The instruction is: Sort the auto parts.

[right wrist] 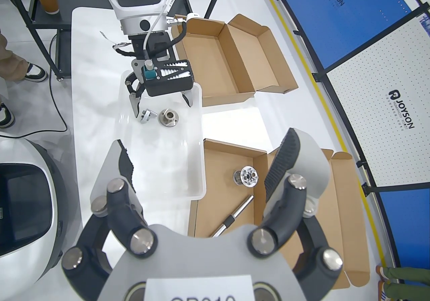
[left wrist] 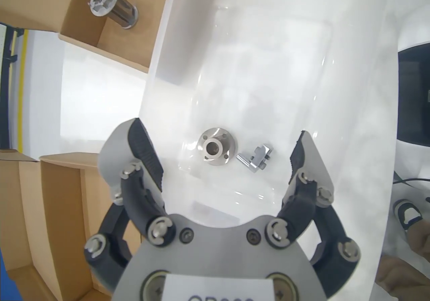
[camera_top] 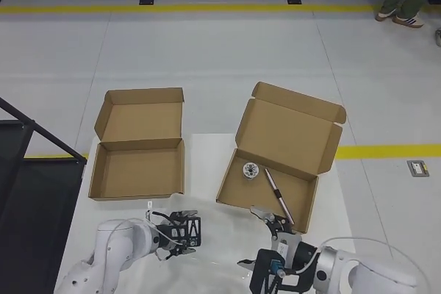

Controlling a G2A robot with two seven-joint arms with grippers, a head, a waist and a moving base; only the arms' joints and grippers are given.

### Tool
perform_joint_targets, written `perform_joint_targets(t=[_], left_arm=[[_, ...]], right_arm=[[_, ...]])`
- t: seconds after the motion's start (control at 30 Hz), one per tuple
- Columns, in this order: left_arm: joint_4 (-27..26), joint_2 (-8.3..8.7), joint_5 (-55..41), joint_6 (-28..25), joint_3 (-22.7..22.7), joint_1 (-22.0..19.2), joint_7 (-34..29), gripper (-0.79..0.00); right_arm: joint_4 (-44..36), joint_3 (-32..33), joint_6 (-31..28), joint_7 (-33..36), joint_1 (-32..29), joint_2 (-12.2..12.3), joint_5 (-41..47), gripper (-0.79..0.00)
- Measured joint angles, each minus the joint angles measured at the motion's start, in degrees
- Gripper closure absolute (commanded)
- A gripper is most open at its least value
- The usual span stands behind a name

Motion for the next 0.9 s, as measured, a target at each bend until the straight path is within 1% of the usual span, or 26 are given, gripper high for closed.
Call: perform_joint_targets(t=[0.17,0.33,0.37,0.5,0.6,0.67,0.7,0.77,0.87,0.9], left_arm=[[1.1,0.44,-5.6,0.0,2.9,-2.5,-7.7,-0.785],[3.5,0.71,-10.6,0.0,4.1,-5.1,-14.5,-0.708],[4.3,0.64,-11.9,0.0,4.4,-5.8,-15.7,-0.68],[6.3,0.14,-13.9,0.6,6.2,-8.0,-19.5,-0.646],[8.1,-0.39,-15.9,1.6,7.6,-9.5,-21.6,-0.665],[9.2,-0.74,-16.5,3.0,8.5,-10.7,-23.6,-0.653],[9.5,-0.89,-16.5,3.8,8.9,-11.2,-24.5,-0.634],[10.6,-1.28,-17.4,5.1,9.9,-12.0,-25.6,-0.573],[12.6,-1.78,-18.4,5.9,11.3,-13.6,-27.1,-0.489],[13.2,-1.92,-18.5,6.1,11.7,-14.0,-27.4,-0.449]], right_arm=[[0.0,0.0,0.0,0.0,0.0,0.0,0.0,-0.785],[0.0,0.0,0.0,0.0,0.0,0.0,0.0,-0.785],[0.0,0.0,0.0,0.0,0.0,0.0,0.0,-0.785],[0.0,0.0,0.0,0.0,0.0,0.0,0.0,-0.785],[0.0,0.0,0.0,0.0,0.0,0.0,0.0,-0.785],[0.0,0.0,0.0,0.0,0.0,0.0,0.0,-0.785],[0.0,0.0,0.0,0.0,0.0,0.0,0.0,-0.785],[0.0,0.0,0.0,0.0,0.0,0.0,0.0,-0.785],[0.0,0.0,0.0,0.0,0.0,0.0,0.0,-0.785],[0.0,0.0,0.0,0.0,0.0,0.0,0.0,-0.785]])
